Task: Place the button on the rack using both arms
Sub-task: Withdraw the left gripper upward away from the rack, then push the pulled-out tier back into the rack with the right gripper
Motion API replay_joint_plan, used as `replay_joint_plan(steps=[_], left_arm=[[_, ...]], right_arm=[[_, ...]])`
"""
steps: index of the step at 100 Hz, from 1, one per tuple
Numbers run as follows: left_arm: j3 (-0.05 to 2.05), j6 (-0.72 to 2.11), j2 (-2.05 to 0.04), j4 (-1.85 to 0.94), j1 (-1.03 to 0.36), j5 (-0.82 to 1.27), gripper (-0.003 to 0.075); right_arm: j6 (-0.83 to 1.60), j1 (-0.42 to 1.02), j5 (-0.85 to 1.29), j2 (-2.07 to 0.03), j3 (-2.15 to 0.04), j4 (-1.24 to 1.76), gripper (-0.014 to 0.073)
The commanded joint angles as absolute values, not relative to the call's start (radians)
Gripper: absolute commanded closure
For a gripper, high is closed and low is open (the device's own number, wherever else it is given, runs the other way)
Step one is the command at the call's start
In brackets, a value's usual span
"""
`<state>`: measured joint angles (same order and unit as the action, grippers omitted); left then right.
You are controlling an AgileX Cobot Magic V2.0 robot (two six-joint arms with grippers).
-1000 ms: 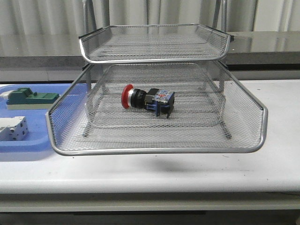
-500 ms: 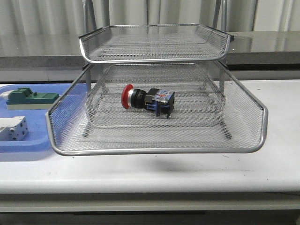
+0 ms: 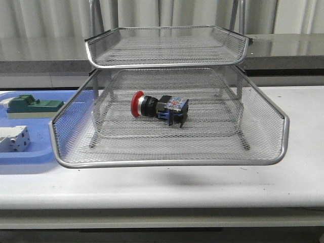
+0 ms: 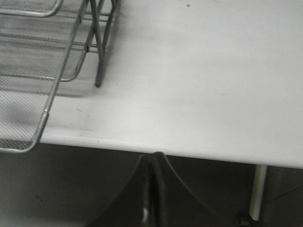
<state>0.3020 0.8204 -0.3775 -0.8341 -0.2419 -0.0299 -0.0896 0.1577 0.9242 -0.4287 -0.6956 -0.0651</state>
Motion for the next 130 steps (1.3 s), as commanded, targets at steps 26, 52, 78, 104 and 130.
replay_joint_plan(steps=[26, 52, 78, 104, 130], left_arm=[[0.33, 0.821, -0.382, -0.835, -0.25, -0.074, 0.0741], [0.33, 0.821, -0.382, -0.835, -0.25, -0.074, 0.0741], [0.33, 0.819, -0.382, -0.835, -0.25, -0.074, 0.0741], [0.33, 0.819, -0.382, -0.835, -0.25, -0.074, 0.0741], [0.33, 0.819, -0.382, -0.835, -0.25, -0.074, 0.0741]], right_arm=[[-0.077, 0.155, 0.839, -0.586, -0.72, 0.197, 0.0662], [0.034, 0.158, 0.845, -0.814, -0.72, 0.284, 0.0662], [0.076, 0.28, 0.771, -0.947, -0.706, 0.377, 0.0662], [0.074, 0.46, 0.652, -1.069, -0.664, 0.424, 0.0661], [0.072, 0.603, 0.524, -1.191, -0.664, 0.472, 0.0661]])
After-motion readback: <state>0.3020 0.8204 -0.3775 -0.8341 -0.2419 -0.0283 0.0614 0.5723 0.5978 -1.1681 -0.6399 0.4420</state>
